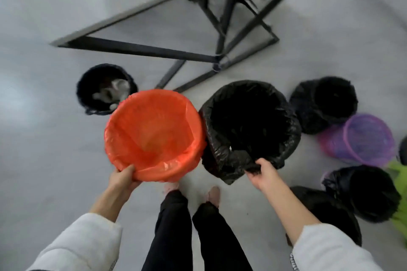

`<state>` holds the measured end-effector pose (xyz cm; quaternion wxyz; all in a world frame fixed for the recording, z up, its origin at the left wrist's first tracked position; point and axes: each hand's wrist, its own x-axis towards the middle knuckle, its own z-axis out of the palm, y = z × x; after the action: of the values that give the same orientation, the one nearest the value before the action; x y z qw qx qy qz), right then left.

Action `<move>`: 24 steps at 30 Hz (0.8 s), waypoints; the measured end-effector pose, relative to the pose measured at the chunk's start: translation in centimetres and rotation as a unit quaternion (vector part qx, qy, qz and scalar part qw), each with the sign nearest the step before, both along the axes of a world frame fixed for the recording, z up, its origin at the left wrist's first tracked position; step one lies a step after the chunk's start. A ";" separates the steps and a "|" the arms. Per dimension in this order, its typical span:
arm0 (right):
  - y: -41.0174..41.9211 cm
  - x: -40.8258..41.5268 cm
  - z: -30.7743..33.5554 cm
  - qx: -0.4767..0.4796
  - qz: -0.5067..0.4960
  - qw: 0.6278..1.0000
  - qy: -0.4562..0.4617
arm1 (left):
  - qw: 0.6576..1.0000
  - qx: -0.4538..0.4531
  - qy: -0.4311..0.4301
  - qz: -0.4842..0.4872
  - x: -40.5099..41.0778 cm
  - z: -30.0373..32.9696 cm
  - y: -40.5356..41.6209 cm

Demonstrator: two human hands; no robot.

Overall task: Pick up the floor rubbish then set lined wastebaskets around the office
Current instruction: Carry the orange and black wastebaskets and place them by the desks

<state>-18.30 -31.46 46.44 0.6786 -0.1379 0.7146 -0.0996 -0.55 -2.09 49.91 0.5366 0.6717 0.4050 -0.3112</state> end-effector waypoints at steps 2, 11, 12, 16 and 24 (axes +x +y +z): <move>3.4 2.3 1.6 0.013 0.039 0.999 -0.007 | 0.999 -0.002 0.001 0.033 0.7 1.3 4.7; 24.0 16.6 6.3 0.020 0.217 0.976 -0.006 | 0.979 0.002 -0.026 0.203 6.2 5.4 27.8; 26.0 18.0 6.3 0.016 0.227 0.974 -0.003 | 0.976 -0.002 -0.029 0.214 7.0 5.6 29.7; 34.4 24.5 5.6 0.013 0.273 0.962 -0.016 | 0.964 0.001 -0.036 0.263 11.1 6.2 37.8; 45.5 40.4 6.6 -0.001 0.362 0.932 -0.010 | 0.938 -0.004 -0.048 0.342 23.1 6.1 49.4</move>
<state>22.06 14.03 53.02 0.6759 -0.3865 0.6092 0.1505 22.51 47.30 55.98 0.6322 0.5041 0.5832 -0.0779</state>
